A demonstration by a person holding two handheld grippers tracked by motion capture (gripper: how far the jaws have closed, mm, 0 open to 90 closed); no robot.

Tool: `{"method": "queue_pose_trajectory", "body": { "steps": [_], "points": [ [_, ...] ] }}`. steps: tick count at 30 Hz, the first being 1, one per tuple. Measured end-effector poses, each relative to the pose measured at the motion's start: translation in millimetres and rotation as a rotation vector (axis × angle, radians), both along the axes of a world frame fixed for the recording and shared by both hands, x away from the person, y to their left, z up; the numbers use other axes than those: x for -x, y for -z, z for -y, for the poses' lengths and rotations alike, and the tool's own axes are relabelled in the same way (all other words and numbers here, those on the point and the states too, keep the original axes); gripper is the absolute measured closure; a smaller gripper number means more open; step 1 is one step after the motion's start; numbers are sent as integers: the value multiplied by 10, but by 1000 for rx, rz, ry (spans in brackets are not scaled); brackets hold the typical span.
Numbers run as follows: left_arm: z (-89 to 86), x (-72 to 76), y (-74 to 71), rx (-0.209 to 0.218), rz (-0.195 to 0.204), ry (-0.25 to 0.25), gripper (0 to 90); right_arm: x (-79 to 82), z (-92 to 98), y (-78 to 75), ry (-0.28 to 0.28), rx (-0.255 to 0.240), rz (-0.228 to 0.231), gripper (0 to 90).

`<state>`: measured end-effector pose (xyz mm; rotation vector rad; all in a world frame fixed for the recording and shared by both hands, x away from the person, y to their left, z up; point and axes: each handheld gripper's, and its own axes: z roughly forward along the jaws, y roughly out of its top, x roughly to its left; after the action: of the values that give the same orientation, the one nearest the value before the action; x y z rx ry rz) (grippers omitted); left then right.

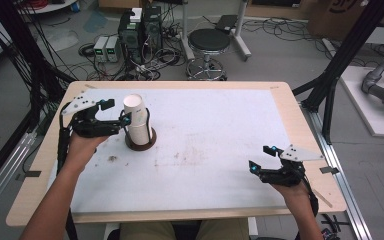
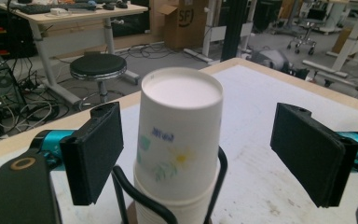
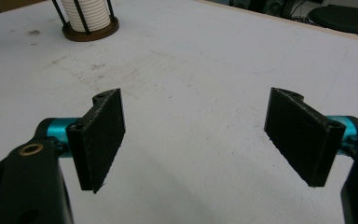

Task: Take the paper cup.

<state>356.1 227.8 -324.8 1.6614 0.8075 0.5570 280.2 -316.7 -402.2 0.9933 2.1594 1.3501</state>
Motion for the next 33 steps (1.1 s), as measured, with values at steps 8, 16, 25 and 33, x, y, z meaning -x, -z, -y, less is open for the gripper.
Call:
{"method": "queue_pose_trajectory", "body": {
  "steps": [8, 16, 25, 33],
  "points": [
    [85, -191, -113, -34, -25, 0, 170, -1, -1, 5, -5, 4, 0, 205],
    [214, -350, -99, -77, -56, 8, 196, -1, -11, 7, -9, 2, -6, 205],
    [250, -400, -75, -115, -65, 14, 353, 1, -3, 10, -8, 2, -9, 205],
    [245, -399, -146, -112, -48, 23, 361, -7, -16, 14, -13, 4, -10, 205]
  ]
}}
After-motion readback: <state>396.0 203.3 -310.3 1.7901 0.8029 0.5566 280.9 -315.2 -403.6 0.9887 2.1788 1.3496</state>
